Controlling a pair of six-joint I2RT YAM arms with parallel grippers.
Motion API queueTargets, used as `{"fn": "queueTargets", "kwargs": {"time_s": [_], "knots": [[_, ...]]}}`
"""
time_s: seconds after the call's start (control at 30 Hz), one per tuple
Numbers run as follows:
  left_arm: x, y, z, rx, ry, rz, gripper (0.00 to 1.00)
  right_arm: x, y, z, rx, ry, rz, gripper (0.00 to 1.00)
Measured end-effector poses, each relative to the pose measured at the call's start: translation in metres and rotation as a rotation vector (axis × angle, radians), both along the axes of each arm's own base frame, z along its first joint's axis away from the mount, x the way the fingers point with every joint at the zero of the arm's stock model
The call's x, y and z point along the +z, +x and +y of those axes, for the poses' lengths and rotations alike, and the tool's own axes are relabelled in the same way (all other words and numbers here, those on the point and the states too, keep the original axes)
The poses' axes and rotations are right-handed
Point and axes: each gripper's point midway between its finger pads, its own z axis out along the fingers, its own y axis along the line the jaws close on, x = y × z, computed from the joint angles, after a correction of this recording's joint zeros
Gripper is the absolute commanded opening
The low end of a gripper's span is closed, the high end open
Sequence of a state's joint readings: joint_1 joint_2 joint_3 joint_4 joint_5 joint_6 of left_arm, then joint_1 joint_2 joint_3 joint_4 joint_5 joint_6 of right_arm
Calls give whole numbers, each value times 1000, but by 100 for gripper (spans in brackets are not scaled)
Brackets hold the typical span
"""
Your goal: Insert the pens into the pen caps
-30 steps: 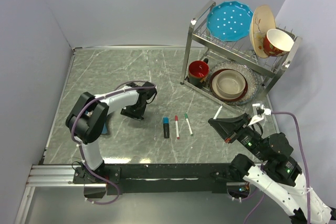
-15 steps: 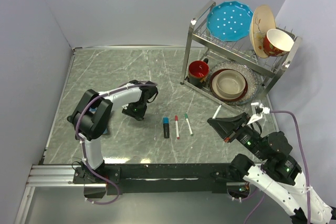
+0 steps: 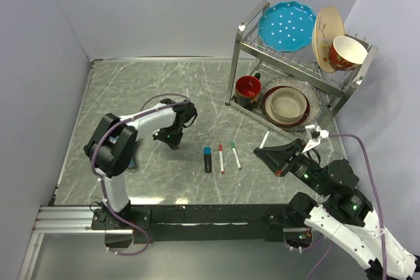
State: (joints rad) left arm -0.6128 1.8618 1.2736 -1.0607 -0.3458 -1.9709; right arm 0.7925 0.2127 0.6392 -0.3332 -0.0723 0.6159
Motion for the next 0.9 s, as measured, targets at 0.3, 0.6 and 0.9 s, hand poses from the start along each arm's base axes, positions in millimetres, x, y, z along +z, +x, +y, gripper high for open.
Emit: {"fn": "queueTargets", "kwargs": {"time_s": [0.3,0.6,0.9], "knots": [[118,23,-38,-380,-159,-444,1,-29,11,35,92,-44,81,0],[233,-21,-88,-998,-451,-1114,1,-46,16,77,241,-79,115,0],[313,-83,-106,-1369,-559,-1547,1,-73,-17,140,461,-154,148,0]]}}
